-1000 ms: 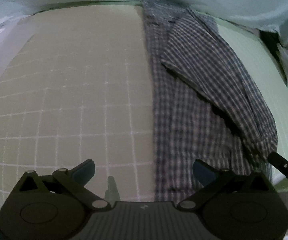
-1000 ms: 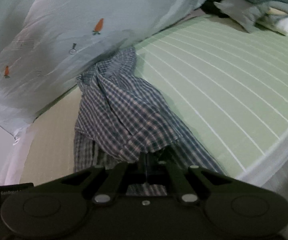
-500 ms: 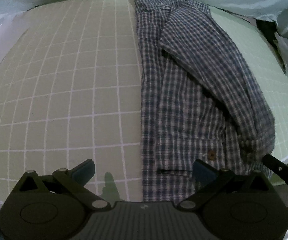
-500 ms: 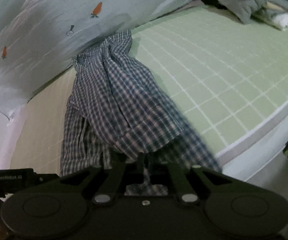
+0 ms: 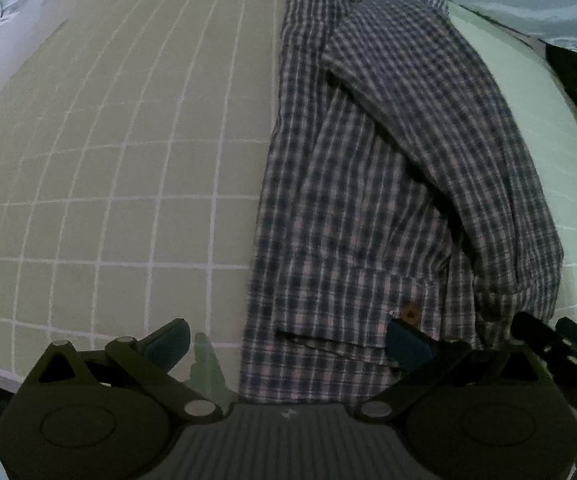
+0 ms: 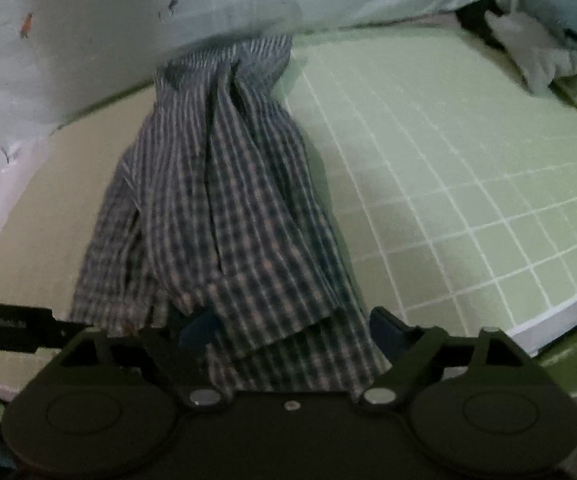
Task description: Fold clothes
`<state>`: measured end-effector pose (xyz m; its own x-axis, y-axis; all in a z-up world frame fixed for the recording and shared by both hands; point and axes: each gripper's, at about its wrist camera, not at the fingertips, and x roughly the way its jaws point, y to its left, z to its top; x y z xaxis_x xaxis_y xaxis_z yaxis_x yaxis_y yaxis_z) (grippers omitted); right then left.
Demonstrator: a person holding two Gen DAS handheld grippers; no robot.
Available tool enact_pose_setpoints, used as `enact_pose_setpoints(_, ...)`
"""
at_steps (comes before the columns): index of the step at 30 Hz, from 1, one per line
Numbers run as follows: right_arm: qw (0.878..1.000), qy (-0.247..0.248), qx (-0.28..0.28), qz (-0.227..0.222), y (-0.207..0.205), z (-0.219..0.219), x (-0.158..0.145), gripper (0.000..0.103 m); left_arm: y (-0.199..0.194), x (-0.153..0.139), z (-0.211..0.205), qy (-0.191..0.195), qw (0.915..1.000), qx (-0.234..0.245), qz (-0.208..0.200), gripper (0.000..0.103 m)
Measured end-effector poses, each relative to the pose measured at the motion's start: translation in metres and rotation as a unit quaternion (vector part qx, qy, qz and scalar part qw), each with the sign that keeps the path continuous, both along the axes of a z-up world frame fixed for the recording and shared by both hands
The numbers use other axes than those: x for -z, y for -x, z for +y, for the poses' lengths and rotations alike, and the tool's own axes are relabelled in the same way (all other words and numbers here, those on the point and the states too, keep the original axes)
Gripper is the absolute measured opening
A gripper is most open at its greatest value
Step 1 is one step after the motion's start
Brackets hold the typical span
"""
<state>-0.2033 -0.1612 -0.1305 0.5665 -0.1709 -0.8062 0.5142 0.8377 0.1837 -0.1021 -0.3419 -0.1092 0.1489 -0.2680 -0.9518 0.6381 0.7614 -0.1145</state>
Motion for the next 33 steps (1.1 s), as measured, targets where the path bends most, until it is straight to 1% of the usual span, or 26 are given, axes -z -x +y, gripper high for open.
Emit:
enact_pose_setpoints(3, 1.0, -0.004, -0.018, 0.019, -0.004, -0.005, 0.01, 0.087, 0.003, 0.006, -0.001, -0.006, 0.9999, -0.01, 0.01, 0.103)
enact_pose_setpoints(10, 0.998, -0.012, -0.049, 0.04, -0.013, -0.013, 0.017, 0.09, 0.008, 0.013, -0.006, -0.015, 0.9994, -0.026, 0.019, 0.103)
enact_pose_setpoints(14, 0.997, -0.007, -0.057, 0.05, -0.018, -0.013, 0.019, 0.09, 0.013, 0.012, -0.006, -0.003, 0.9992, -0.021, 0.035, 0.101)
enact_pose_setpoints(17, 0.996, -0.003, -0.067, 0.061, -0.019, -0.009, 0.018, 0.086, 0.02, 0.012, -0.006, 0.007, 0.9988, -0.008, 0.049, 0.099)
enact_pose_setpoints(18, 0.995, -0.001, -0.071, 0.064, -0.02, -0.008, 0.017, 0.082, 0.023, 0.011, -0.006, 0.007, 0.9989, -0.002, 0.046, 0.098)
enact_pose_setpoints(19, 0.995, 0.001, -0.076, 0.066, -0.02, -0.005, 0.016, 0.076, 0.025, 0.01, -0.006, 0.005, 0.9992, 0.004, 0.04, 0.094)
enact_pose_setpoints(20, 0.994, 0.004, -0.08, 0.068, -0.021, -0.003, 0.015, 0.073, 0.028, 0.009, -0.007, 0.005, 0.9994, 0.009, 0.032, 0.089)
enact_pose_setpoints(21, 0.994, 0.007, -0.084, 0.071, -0.022, -0.001, 0.014, 0.067, 0.03, 0.008, -0.007, 0.004, 0.9996, 0.015, 0.024, 0.085)
enact_pose_setpoints(22, 0.994, 0.012, -0.087, 0.072, -0.022, 0.0, 0.013, 0.056, 0.032, 0.006, -0.008, 0.005, 0.9996, 0.019, 0.017, 0.076)
enact_pose_setpoints(23, 0.993, 0.016, -0.089, 0.073, -0.022, 0.001, 0.012, 0.05, 0.032, 0.005, -0.008, 0.009, 0.9996, 0.021, 0.016, 0.063)
enact_pose_setpoints(24, 0.993, 0.02, -0.092, 0.075, -0.021, 0.003, 0.011, 0.036, 0.03, 0.004, -0.008, 0.018, 0.9994, 0.021, 0.02, 0.056)
enact_pose_setpoints(25, 0.992, 0.021, -0.096, 0.076, -0.02, 0.002, 0.01, 0.018, 0.029, 0.003, -0.008, 0.027, 0.9991, 0.021, 0.025, 0.039)
enact_pose_setpoints(26, 0.992, 0.009, -0.097, 0.074, -0.019, 0.0, 0.009, 0.009, 0.027, 0.002, -0.007, 0.035, 0.9987, 0.019, 0.03, 0.021)
enact_pose_setpoints(27, 0.992, -0.004, -0.099, 0.072, -0.019, -0.002, 0.009, 0.007, 0.023, -0.001, -0.007, 0.042, 0.9983, 0.015, 0.036, 0.013)
enact_pose_setpoints(28, 0.993, -0.006, -0.099, 0.07, -0.019, -0.003, 0.007, 0.005, 0.019, -0.003, -0.006, 0.049, 0.9978, 0.011, 0.042, 0.009)
enact_pose_setpoints(30, 0.993, -0.009, -0.101, 0.064, -0.019, -0.006, 0.003, 0.004, 0.011, -0.009, -0.005, 0.067, 0.9963, 0.001, 0.053, 0.008)
enact_pose_setpoints(31, 0.994, -0.013, -0.098, 0.054, -0.019, -0.009, -0.003, 0.004, 0.006, -0.016, -0.004, 0.083, 0.995, -0.006, 0.055, 0.007)
enact_pose_setpoints(33, 0.995, -0.018, -0.09, 0.031, -0.021, -0.019, -0.018, 0.004, -0.002, -0.033, -0.006, 0.112, 0.9926, -0.011, 0.047, 0.007)
